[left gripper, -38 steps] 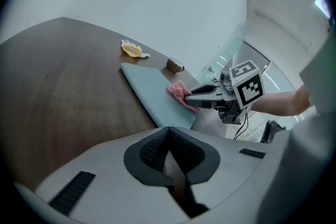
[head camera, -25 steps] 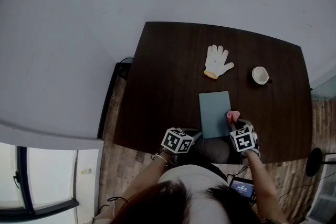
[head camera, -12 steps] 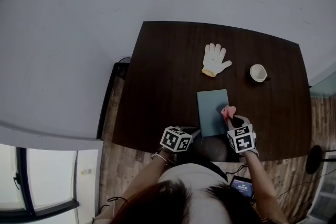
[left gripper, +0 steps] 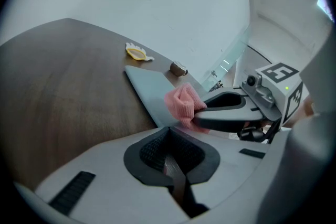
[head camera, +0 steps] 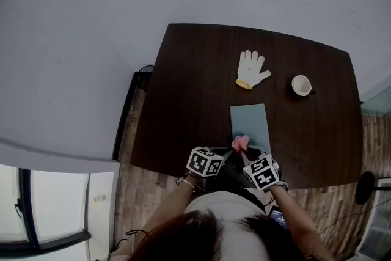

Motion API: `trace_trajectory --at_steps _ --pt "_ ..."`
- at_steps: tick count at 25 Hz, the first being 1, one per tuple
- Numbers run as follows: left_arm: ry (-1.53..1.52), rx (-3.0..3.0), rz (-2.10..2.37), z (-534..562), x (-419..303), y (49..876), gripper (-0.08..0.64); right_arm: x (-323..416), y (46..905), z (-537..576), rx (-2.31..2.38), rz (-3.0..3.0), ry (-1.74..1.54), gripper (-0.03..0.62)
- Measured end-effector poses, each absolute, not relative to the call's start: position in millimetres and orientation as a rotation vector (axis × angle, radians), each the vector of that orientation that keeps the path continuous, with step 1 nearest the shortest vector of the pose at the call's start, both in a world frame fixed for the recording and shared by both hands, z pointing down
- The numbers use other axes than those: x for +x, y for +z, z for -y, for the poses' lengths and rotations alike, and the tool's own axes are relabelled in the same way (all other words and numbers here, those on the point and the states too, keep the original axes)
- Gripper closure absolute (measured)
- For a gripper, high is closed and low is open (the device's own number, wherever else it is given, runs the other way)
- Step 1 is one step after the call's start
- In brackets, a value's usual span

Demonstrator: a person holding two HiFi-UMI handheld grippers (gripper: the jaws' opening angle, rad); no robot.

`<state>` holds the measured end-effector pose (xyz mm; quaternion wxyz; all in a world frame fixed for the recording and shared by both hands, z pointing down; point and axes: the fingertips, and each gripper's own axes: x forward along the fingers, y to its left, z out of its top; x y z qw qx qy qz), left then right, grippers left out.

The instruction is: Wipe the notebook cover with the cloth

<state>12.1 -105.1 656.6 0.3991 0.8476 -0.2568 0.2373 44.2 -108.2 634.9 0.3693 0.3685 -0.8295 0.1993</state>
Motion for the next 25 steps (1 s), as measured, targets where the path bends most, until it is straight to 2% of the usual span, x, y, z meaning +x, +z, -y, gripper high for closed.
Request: trace_trajectory --at_steps 13,25 --pt "0.570 2.132 0.662 106 9 657 0.541 25 667 98 0.857 2.092 0.537 0.552" --pt "0.567 2.133 0.675 108 9 656 0.541 53 668 102 0.909 2.059 0.555 0.552"
